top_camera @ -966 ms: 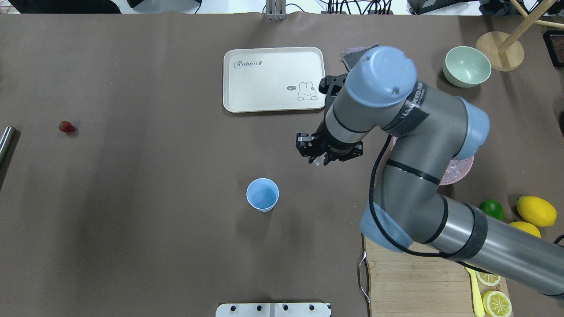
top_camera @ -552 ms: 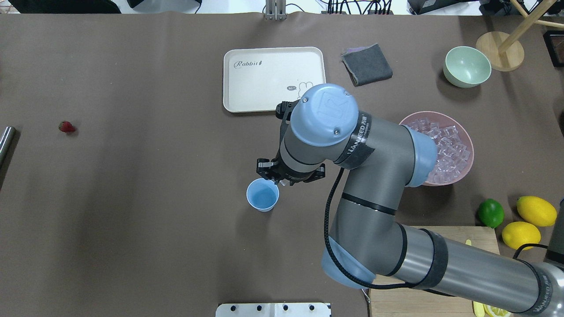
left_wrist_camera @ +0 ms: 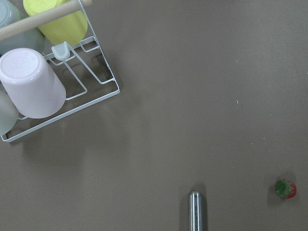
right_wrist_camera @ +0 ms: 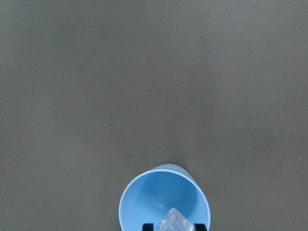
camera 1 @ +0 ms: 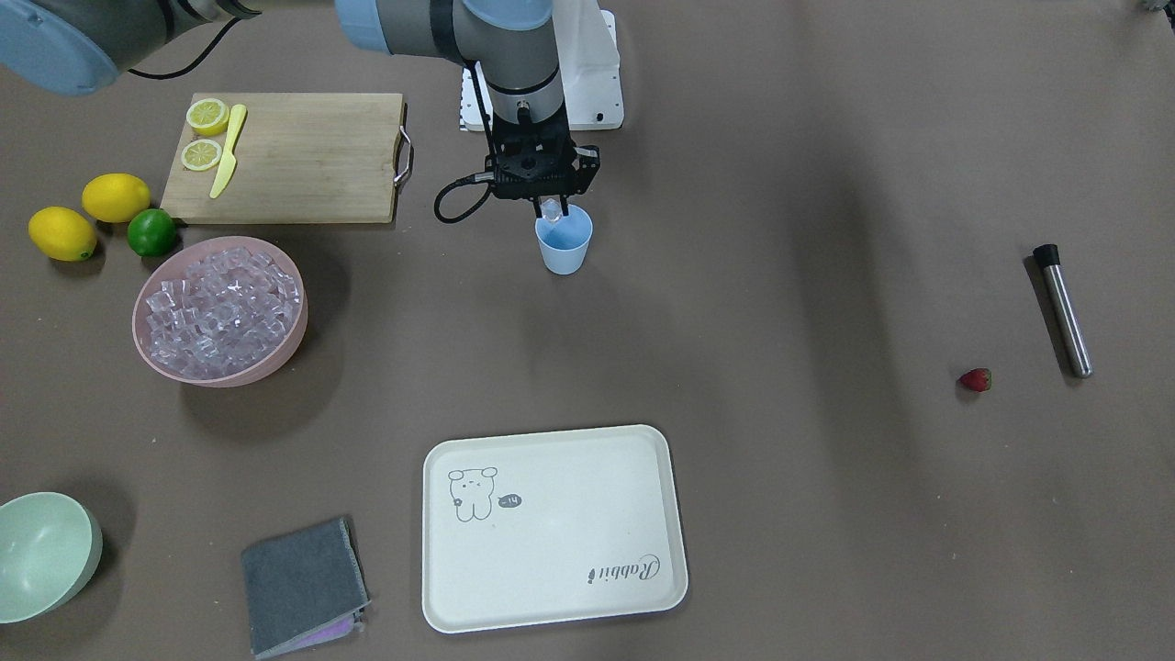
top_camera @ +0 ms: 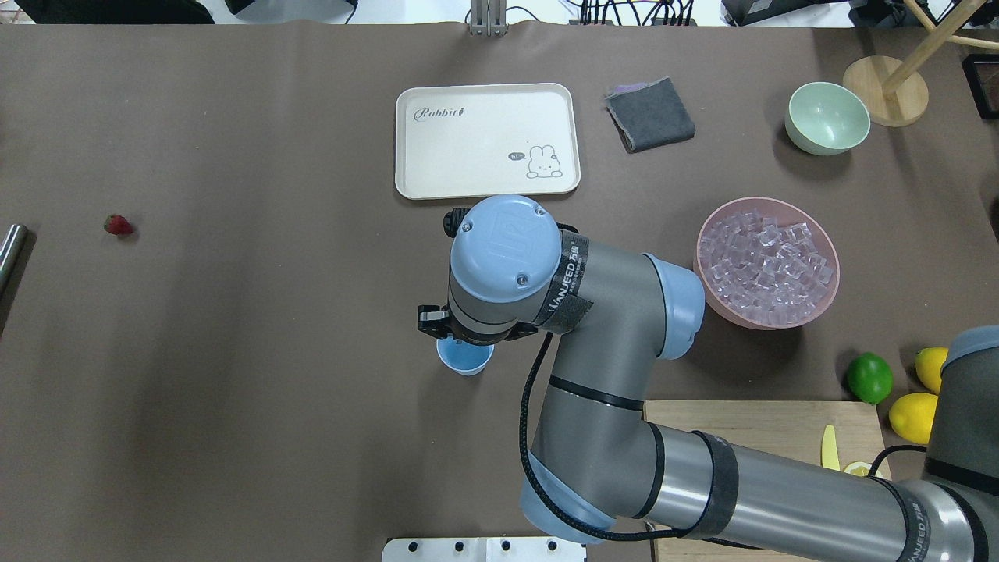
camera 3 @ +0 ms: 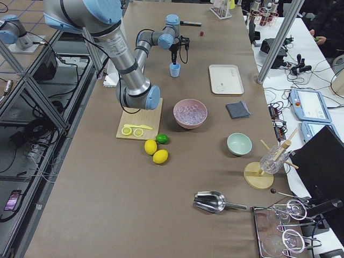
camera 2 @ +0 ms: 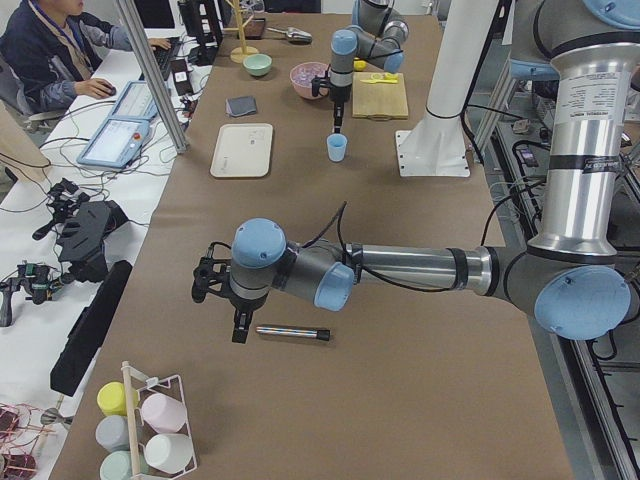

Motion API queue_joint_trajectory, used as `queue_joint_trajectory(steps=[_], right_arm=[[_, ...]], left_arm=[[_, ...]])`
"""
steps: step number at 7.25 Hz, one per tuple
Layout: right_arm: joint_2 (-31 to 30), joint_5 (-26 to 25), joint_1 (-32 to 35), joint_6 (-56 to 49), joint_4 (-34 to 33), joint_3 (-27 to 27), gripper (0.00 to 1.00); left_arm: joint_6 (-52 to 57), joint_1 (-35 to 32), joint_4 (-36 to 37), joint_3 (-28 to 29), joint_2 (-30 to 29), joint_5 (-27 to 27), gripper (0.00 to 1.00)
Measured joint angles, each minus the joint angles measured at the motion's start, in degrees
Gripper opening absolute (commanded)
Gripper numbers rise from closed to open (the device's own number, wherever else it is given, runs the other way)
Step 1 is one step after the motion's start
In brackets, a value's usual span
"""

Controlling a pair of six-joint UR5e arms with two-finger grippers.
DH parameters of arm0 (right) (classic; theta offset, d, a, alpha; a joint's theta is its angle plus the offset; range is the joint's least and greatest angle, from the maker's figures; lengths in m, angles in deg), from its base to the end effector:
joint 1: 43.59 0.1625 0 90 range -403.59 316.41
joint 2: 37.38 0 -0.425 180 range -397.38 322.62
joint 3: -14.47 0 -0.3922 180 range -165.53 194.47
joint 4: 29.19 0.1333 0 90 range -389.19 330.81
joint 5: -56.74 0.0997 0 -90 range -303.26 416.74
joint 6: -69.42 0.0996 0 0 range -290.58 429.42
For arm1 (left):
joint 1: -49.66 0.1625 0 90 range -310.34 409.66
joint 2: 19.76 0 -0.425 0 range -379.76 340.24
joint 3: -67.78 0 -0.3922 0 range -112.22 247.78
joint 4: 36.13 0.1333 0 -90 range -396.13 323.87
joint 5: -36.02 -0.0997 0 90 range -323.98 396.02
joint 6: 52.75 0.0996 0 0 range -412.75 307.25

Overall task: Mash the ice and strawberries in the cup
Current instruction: 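Carry the ice cube with the right gripper over the blue cup, then open the right gripper to drop the ice cube into the blue cup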

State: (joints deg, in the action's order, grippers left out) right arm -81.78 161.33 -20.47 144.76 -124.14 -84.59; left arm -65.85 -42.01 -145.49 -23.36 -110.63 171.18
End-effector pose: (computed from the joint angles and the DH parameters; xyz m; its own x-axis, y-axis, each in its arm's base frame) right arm -0.5723 -0.3620 0.1262 0.6268 0.0013 0.7792 -0.0462 0.9983 0.0355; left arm -0.0777 -0.5148 0.6028 0.6877 0.0206 -0.7257 0.1879 0.9605 0.2052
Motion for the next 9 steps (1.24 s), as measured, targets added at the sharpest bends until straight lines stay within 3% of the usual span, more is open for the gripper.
queue_joint_trajectory(steps=[1, 2, 4, 5, 6, 9], right_arm=[[0.09, -0.4, -0.35, -0.08, 0.04, 0.26, 0.3], [0.1, -0.7, -0.6, -0.14, 0.08, 0.4, 0.38], [0.09, -0.99, -0.9, -0.2, 0.56, 0.58, 0.68], [0.05, -1.16, -0.98, -0.14, 1.62, 0.84, 0.74], [0.03, -1.3, -1.09, -0.03, 2.61, 1.23, 0.87], [-0.23, -1.73, -0.85, 0.04, 3.54, 1.26, 0.9]], left_arm=[[0.0, -0.03, -0.01, -0.12, 0.18, 0.01, 0.98], [0.0, -0.06, -0.05, -0.14, 0.46, 0.01, 0.98], [0.0, -0.08, -0.22, -0.2, 1.09, 0.04, 0.98], [0.02, -0.09, -0.28, -0.23, 1.17, 0.05, 0.98], [0.05, -0.09, -0.31, -0.24, 1.2, 0.04, 0.98], [0.09, -0.09, -0.29, -0.18, 1.23, 0.02, 0.98]])
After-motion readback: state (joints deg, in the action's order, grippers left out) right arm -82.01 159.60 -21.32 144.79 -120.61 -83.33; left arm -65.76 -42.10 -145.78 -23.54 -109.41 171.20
